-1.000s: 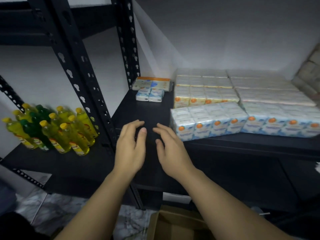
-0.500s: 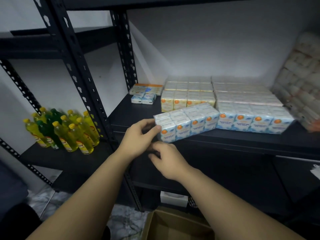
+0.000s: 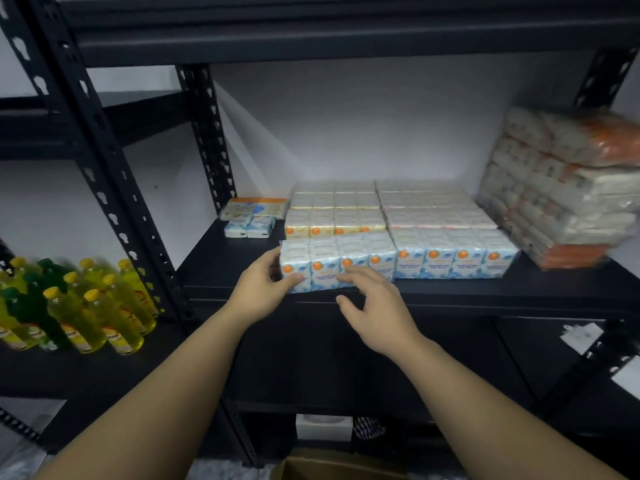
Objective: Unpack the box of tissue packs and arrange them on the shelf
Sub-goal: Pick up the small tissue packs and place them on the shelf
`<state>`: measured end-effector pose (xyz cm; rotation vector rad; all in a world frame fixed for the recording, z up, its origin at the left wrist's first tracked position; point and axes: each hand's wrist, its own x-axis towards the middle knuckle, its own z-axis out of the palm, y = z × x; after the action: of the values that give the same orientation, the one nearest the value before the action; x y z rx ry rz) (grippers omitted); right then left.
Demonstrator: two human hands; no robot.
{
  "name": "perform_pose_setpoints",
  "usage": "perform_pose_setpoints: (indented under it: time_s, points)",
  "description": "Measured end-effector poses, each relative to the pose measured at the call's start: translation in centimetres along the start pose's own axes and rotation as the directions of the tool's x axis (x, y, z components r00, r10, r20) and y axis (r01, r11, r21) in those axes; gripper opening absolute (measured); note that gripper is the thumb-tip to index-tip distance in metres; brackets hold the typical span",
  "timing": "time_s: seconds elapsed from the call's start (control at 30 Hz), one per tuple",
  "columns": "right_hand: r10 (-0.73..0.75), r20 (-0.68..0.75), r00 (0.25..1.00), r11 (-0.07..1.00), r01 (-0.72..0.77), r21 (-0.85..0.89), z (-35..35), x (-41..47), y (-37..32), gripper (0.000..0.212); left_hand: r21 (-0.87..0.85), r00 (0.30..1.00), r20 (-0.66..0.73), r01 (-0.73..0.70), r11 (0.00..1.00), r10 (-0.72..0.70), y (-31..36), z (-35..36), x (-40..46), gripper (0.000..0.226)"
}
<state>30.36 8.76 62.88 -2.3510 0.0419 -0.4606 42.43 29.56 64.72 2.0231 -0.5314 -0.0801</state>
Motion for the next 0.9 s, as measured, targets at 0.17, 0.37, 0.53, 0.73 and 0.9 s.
perform_pose_setpoints:
  time_s: [0.17, 0.37, 0.53, 0.73, 0.9]
  points:
    - [0.04, -0.116, 0.992, 0.998, -0.045, -0.044, -1.5, 0.7, 0.8, 0.042, 0.004, 0.999, -0.014, 0.029, 1.0, -0.029, -0.9, 0.3, 2.7, 0.064]
    - [0.077, -0.183, 0.98, 0.994, -0.09, -0.061, -1.2, 1.2, 1.6, 0.043, -0.015, 0.996, -0.083, 0.023, 1.0, -0.024, -1.4, 0.9, 4.0, 0.06]
    - [0.127, -0.4, 0.908, 0.966, -0.205, -0.158, -1.3, 1.6, 2.8, 0.043, -0.093, 0.987, -0.158, 0.005, 0.996, -0.019, -2.2, 1.5, 3.5, 0.057]
    - [0.048, -0.545, 0.837, 0.913, -0.258, -0.316, -1.6, 2.9, 4.1, 0.029, -0.088, 0.98, -0.199, 0.002, 0.996, -0.02, -1.9, 2.2, 3.5, 0.057]
    - [0.033, -0.54, 0.841, 0.908, -0.251, -0.336, -2.3, 4.0, 4.9, 0.023, 0.045, 0.976, -0.217, 0.003, 0.999, 0.006, -1.3, 1.9, 3.8, 0.068]
